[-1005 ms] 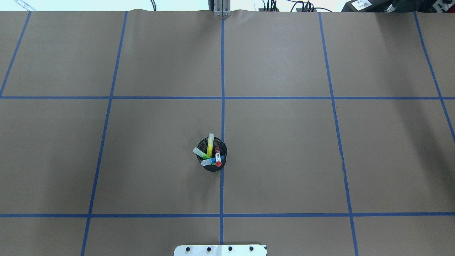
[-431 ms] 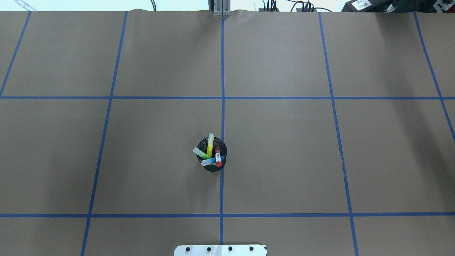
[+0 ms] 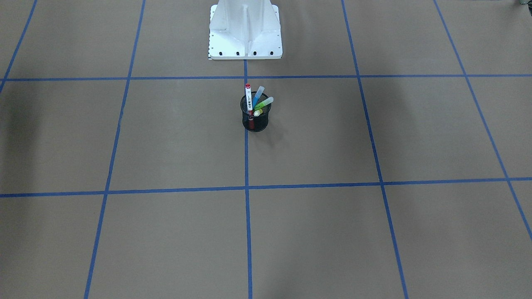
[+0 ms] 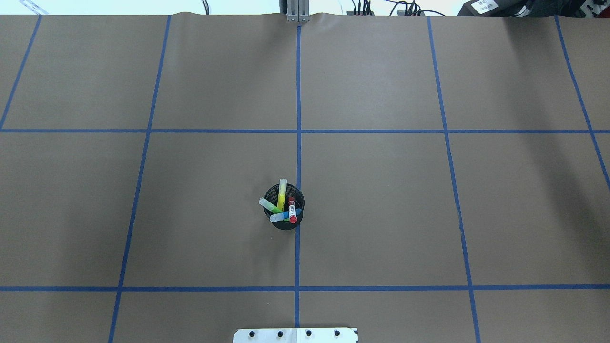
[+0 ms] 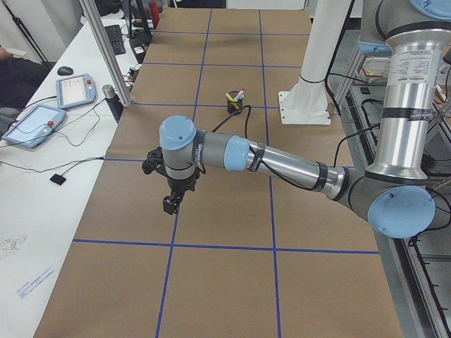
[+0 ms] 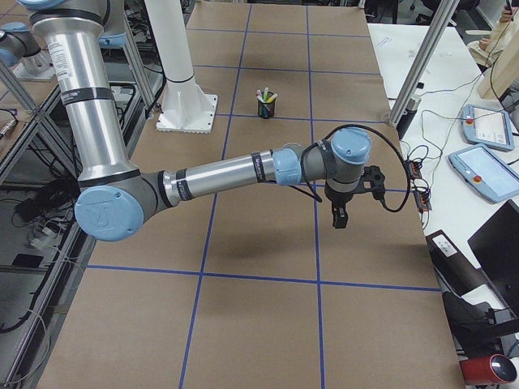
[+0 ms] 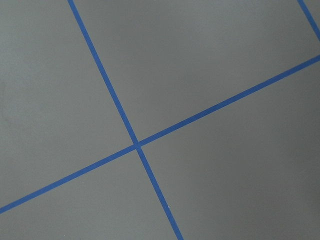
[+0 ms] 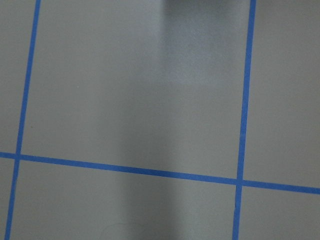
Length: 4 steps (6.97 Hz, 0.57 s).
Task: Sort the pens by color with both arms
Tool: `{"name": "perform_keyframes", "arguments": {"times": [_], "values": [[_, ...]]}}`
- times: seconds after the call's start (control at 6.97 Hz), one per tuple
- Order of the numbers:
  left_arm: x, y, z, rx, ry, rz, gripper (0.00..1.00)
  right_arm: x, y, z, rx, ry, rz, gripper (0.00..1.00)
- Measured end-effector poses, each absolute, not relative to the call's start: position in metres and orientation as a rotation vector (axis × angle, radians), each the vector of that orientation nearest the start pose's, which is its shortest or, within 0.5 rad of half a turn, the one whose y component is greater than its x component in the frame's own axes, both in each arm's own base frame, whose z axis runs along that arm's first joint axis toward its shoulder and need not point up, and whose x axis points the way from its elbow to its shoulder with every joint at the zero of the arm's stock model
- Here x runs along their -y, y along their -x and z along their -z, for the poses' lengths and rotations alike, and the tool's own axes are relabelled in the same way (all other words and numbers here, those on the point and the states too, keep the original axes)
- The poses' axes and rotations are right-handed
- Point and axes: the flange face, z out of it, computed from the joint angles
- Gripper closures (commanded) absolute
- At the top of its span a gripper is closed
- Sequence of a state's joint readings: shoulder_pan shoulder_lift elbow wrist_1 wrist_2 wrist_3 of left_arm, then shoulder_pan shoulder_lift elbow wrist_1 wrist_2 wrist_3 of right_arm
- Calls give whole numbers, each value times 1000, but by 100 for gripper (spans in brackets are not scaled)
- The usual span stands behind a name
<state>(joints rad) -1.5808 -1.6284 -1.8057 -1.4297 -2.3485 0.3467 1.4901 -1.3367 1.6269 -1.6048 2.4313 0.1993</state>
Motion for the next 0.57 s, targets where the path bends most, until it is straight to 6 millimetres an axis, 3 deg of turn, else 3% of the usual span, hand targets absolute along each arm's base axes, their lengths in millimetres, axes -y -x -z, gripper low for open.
{"name": "perform_keyframes", "arguments": {"times": [0.29, 0.57], "values": [[509, 69, -528, -743, -281, -375, 1, 597, 36, -458, 920, -67, -160, 1], [509, 69, -528, -744, -278, -366, 1, 594, 83, -423, 937, -112, -167, 1]]}}
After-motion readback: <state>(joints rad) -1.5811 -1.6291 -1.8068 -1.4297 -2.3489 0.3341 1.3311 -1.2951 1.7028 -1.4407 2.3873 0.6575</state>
